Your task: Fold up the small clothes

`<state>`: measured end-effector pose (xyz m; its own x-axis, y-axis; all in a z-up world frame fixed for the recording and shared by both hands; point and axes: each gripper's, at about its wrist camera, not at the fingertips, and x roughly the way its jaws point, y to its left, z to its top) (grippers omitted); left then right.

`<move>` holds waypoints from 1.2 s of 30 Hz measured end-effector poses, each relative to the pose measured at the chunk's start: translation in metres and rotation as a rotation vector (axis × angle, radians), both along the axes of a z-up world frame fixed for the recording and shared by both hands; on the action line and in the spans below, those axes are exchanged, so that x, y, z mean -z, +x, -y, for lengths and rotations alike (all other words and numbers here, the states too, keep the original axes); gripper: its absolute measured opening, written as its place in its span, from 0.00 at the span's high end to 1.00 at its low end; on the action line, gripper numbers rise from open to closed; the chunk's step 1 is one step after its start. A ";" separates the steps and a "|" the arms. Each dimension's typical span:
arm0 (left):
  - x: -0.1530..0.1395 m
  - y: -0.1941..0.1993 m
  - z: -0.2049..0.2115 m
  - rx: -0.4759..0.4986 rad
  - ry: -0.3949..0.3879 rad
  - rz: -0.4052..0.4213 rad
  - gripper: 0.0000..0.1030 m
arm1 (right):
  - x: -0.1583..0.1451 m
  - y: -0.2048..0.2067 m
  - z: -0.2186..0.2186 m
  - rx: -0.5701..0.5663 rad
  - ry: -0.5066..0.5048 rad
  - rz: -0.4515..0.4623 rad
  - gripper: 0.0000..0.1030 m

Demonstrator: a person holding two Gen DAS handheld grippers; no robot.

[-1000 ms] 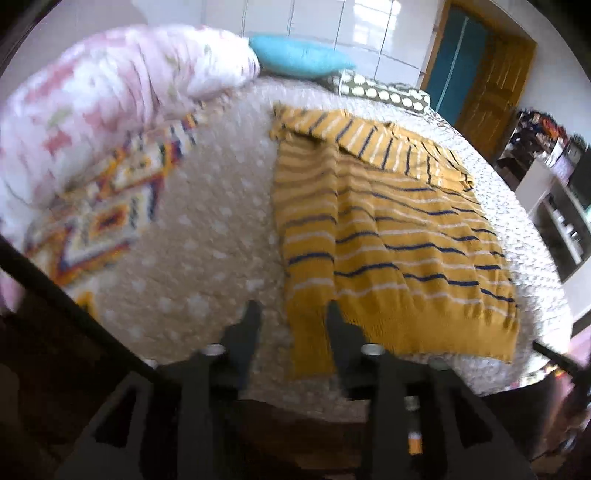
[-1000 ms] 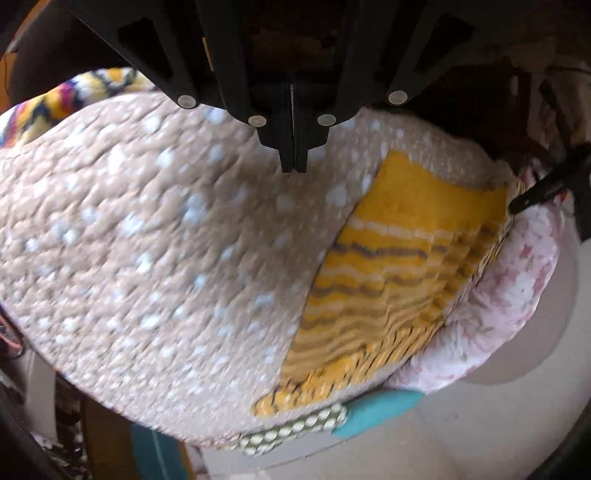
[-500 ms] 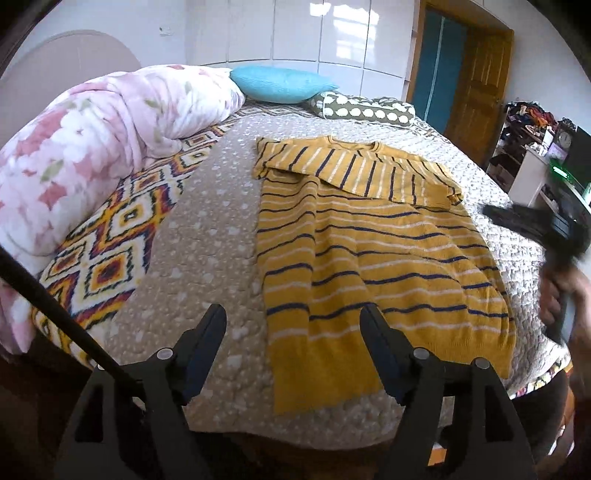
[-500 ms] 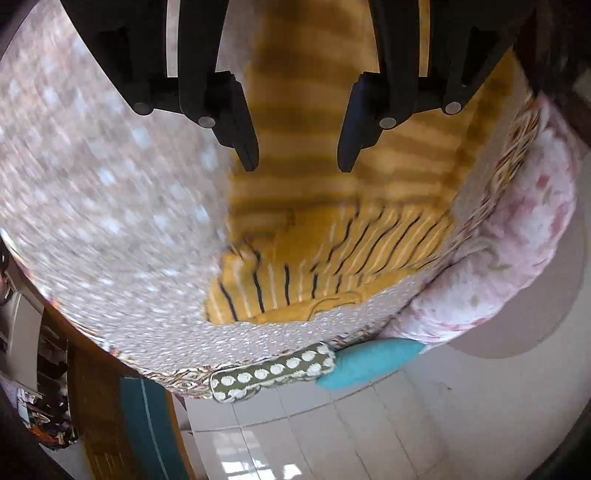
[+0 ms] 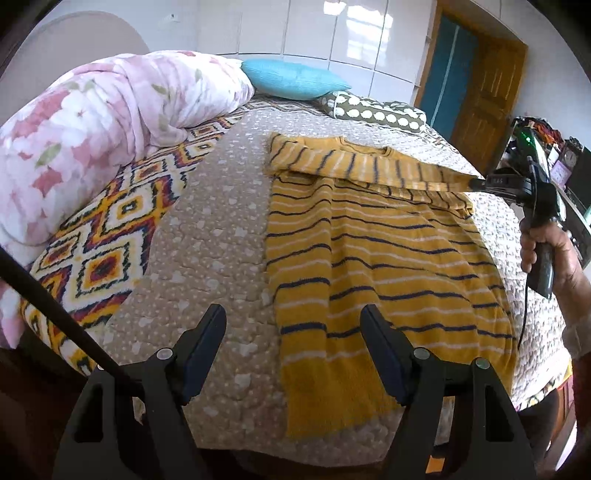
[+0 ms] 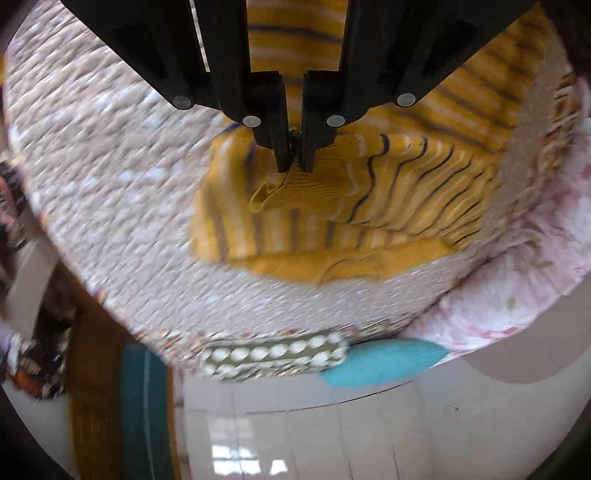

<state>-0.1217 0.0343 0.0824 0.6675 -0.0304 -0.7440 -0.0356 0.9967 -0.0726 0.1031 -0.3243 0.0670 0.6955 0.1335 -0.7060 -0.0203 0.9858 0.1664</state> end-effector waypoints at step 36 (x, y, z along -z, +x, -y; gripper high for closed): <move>0.046 0.053 0.061 0.039 0.119 -0.114 0.23 | 0.053 -0.189 0.013 0.033 0.050 0.010 0.62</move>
